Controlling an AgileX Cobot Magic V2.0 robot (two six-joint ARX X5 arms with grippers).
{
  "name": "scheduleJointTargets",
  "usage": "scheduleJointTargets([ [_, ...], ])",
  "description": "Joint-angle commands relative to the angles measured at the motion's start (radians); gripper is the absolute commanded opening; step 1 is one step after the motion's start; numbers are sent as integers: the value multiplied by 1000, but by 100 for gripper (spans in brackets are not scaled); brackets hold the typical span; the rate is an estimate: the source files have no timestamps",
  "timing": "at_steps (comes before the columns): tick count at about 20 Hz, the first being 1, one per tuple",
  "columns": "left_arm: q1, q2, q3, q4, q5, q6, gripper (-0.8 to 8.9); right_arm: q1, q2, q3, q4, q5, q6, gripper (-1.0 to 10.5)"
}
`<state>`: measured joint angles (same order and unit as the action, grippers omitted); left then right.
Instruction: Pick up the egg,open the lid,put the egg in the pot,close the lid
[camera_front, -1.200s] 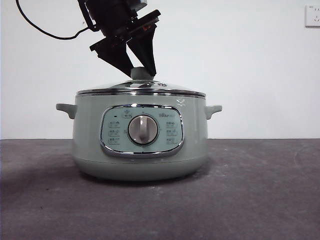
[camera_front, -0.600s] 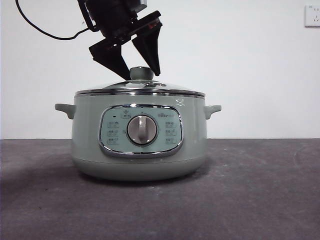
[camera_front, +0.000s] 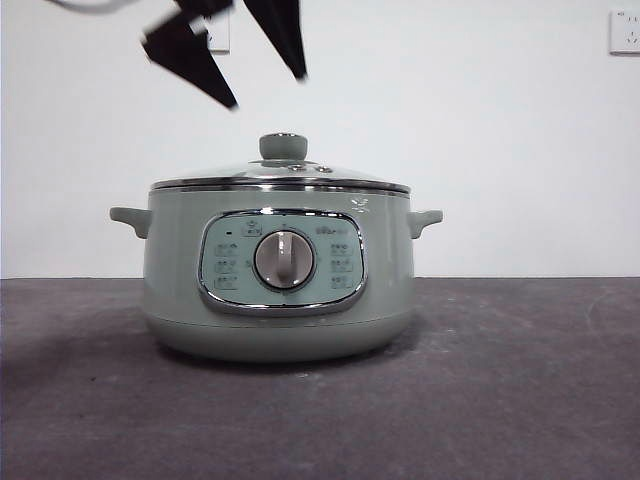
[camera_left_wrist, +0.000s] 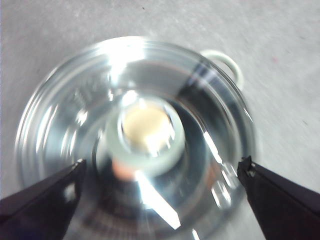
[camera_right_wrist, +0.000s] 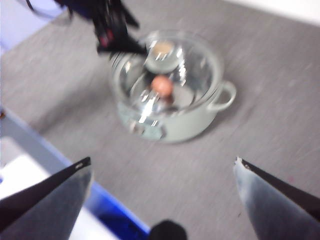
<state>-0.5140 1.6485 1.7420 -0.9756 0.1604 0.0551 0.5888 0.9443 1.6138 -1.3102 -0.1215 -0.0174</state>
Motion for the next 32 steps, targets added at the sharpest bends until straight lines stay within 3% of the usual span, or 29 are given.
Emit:
scheduleJointTargets([
  [1,-2,-47,0,-73,5,-10,511,2,21,-3,-36,-18,10,472],
  [5,-3,-165,0,-232,10,-10,502,2,65,-3,-61,-82,12,468],
  [7,-4,-223,0,-292,63,-8,496,2,87,-3,-61,-118,13,430],
  [8,-3,-249,0,-317,91,-5,428,2,97,-3,-61,-117,15,320],
  [9,-4,-274,0,-344,110,-2,265,2,106,-3,-61,-115,16,184],
  [10,-4,-299,0,-373,109,6,41,2,114,-3,-61,-115,15,38],
  [11,-4,-318,0,-398,107,27,-1,2,122,-3,-61,-116,6,-19],
  [32,-3,-380,0,-387,95,34,-4,1,137,-3,-61,-112,27,2],
])
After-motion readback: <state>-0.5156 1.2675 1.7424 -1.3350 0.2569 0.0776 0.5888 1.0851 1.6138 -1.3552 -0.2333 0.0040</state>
